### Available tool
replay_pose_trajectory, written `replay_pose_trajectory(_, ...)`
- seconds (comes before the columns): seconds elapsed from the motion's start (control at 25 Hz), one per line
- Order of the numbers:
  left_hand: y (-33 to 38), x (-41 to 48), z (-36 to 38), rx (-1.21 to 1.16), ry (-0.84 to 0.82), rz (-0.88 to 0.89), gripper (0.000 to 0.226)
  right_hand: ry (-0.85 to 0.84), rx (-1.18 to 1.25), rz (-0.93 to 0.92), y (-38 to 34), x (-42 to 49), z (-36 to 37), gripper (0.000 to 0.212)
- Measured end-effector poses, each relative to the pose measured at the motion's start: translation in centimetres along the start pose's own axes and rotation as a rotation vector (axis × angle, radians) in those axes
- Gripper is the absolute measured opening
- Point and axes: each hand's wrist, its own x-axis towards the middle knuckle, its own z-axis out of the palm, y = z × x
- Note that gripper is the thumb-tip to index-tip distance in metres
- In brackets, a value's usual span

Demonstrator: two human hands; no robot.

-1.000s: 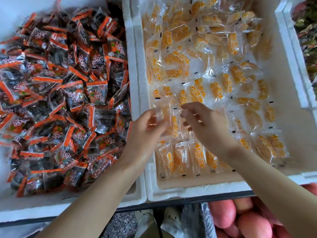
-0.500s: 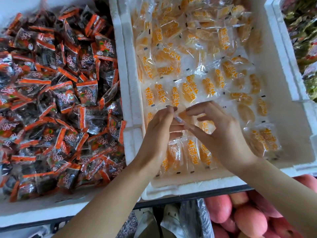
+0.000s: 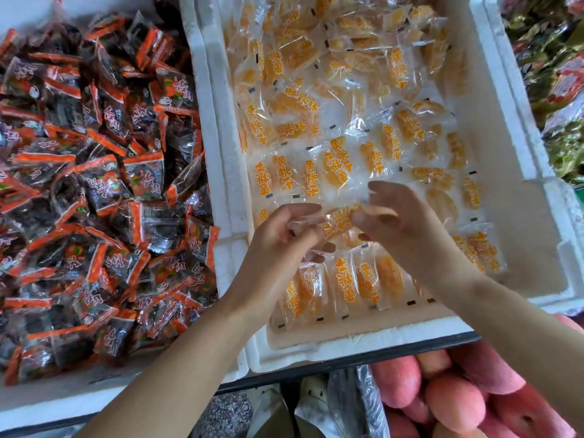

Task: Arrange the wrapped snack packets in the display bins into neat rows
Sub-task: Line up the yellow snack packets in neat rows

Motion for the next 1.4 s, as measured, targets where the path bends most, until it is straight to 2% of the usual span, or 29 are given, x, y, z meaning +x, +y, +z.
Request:
replay_pose_trajectory(0.04, -0.1, 0.0, 0.2, -0.031, 0.014, -0.007, 0.018, -0.004, 0.174, 0.111, -0.2, 0.1, 0.2, 0.037)
replay_pose_trajectory(0.08, -0.3, 0.0, 0.4, -0.034, 0.028, -0.005, 0.016, -0.001, 0.253, 0.143, -0.2, 0.3, 0.3, 0.03)
replay_pose_trajectory(0.12, -0.5, 0.0, 0.6, -0.004, 0.036, 0.007, 0.014, -0.014, 0.235, 0.142, -0.3, 0.4, 0.4, 0.025)
replay_pose_trajectory(0.2, -0.9, 0.1, 0.7, 0.117, 0.039, 0.061, 0.018, -0.095, 0.019, 0.089, -0.5, 0.8, -0.2, 0.023)
replay_pose_trajectory(0.28, -1.1, 0.3, 0.3, 0.256, 0.029, 0.148, 0.024, -0.233, -0.369, 0.0, -1.1, 1.3, -1.3, 0.024)
replay_pose_trajectory(0.36, -1.0, 0.7, -0.2, 0.336, 0.013, 0.225, 0.033, -0.305, -0.569, -0.086, -1.5, 1.4, -2.0, 0.02)
replay_pose_trajectory(0.48, -0.5, 1.4, -0.3, 0.369, -0.019, 0.297, 0.046, -0.289, -0.564, -0.122, -1.5, 1.3, -1.5, 0.018)
replay_pose_trajectory(0.6, -0.2, 2.0, -0.2, 0.453, 0.019, 0.368, 0.035, -0.299, -0.49, -0.06, -0.5, 1.9, -0.9, 0.012)
replay_pose_trajectory(0.68, -0.4, 2.6, -0.5, 0.628, 0.062, 0.417, 0.032, -0.188, -0.415, 0.003, 0.4, 3.1, -1.1, 0.002)
replay_pose_trajectory(0.8, -1.6, 3.2, -1.1, 1.032, -0.022, 0.411, 0.046, -0.032, -0.433, 0.036, 1.9, 4.8, -0.5, 0.013)
replay_pose_trajectory(0.92, -2.8, 3.3, -1.0, 1.296, -0.097, 0.324, 0.054, -0.09, -0.549, 0.026, 2.6, 5.8, 1.3, 0.018)
replay_pose_trajectory(1.12, -3.6, 3.6, -0.9, 1.343, 0.002, 0.358, 0.058, -0.109, -0.586, 0.052, 3.2, 6.2, 2.9, 0.03)
replay_pose_trajectory(1.28, -4.2, 3.9, -1.0, 1.403, 0.021, 0.409, 0.058, -0.085, -0.787, -0.047, 2.7, 6.0, 2.9, 0.037)
replay_pose_trajectory(1.4, -3.0, 3.8, -1.1, 1.368, 0.021, 0.458, 0.041, -0.1, -0.908, -0.151, 2.0, 5.4, 2.2, 0.042)
